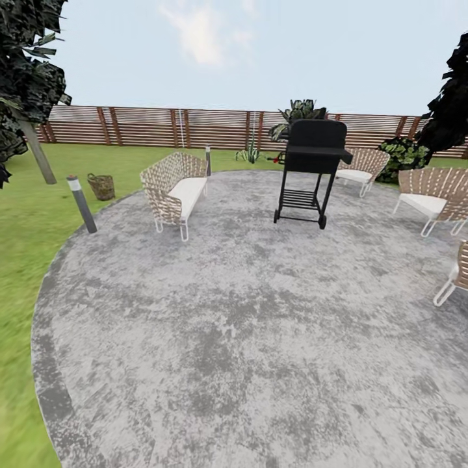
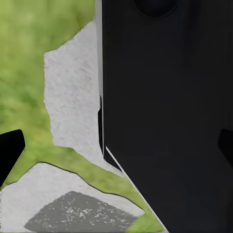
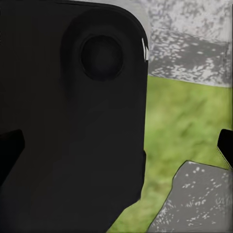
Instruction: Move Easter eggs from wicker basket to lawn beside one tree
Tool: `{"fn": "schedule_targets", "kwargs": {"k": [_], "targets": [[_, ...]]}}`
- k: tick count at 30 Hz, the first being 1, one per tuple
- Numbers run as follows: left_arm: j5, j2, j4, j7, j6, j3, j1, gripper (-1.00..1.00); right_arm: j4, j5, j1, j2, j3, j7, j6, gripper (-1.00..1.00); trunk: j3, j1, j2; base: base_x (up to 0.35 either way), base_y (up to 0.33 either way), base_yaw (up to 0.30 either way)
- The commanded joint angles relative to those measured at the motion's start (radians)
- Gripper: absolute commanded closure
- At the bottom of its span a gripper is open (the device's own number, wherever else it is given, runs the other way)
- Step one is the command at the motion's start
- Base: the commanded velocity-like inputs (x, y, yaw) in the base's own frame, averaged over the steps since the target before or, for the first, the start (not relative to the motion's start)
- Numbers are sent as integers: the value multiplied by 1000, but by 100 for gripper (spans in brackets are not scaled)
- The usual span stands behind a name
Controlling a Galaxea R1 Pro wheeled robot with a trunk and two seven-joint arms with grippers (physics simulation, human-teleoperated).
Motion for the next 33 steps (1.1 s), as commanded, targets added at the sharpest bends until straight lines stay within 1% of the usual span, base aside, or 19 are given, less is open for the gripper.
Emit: {"fn": "schedule_targets", "kwargs": {"k": [1,33], "targets": [[1,0,0,-1,-1,1,0,-100,1,0,-1,0,0,0,-3,-100,-1,1,0,322,0,0],[1,0,0,-1,-1,1,0,-100,1,0,-1,-1,0,0,-3,-100,-1,1,0,322,0,0]]}}
